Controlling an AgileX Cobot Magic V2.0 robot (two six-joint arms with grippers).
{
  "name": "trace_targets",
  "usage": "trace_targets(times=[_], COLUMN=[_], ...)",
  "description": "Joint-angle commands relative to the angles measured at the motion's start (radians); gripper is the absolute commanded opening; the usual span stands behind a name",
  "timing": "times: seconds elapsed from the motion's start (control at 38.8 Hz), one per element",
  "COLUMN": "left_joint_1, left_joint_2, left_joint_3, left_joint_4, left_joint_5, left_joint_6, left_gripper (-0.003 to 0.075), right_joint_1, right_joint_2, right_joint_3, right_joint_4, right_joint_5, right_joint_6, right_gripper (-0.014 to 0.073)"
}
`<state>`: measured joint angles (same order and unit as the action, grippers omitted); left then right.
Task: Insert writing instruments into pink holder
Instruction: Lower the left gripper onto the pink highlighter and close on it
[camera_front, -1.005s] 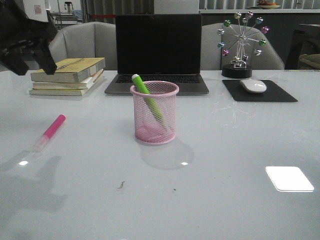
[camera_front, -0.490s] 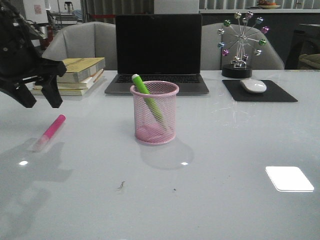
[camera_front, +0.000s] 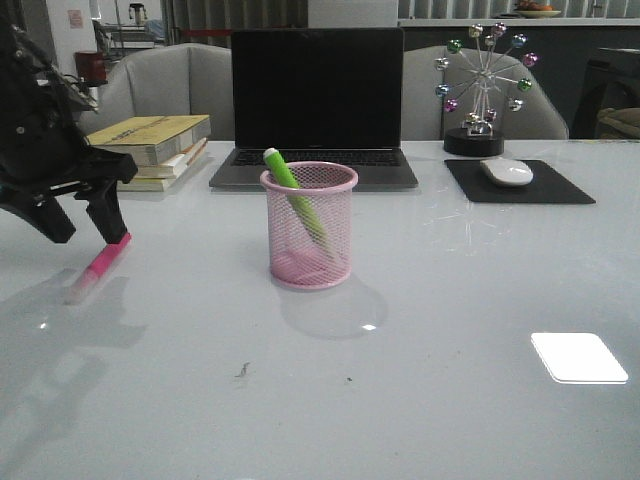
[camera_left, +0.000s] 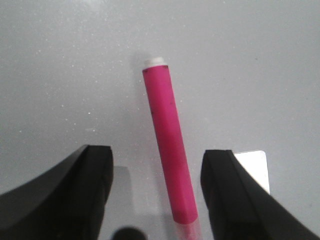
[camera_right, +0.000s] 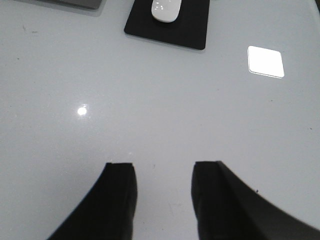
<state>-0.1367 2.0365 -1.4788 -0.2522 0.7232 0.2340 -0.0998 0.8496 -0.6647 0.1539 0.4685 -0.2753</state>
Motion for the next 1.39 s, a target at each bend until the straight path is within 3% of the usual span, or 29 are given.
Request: trace_targets(times=[0.0, 1.37], left_joint_1=[-0.005, -0.007], left_joint_2=[-0.046, 0.029], left_joint_3=[-0.030, -0.030], left_joint_4=[-0.011, -0.010], left_joint_5=[-0.027, 0.014], left_joint_6=[0.000, 0.000], left_gripper=[0.0439, 0.0421], right_joint_1=[-0.008, -0.008], right_joint_2=[-0.013, -0.013], right_joint_3=[-0.027, -0.027], right_joint_4=[-0.006, -0.006], right_joint_5=[-0.064, -0.063], right_joint_6=[-0.009, -0.009], right_gripper=[0.0395, 0.0395])
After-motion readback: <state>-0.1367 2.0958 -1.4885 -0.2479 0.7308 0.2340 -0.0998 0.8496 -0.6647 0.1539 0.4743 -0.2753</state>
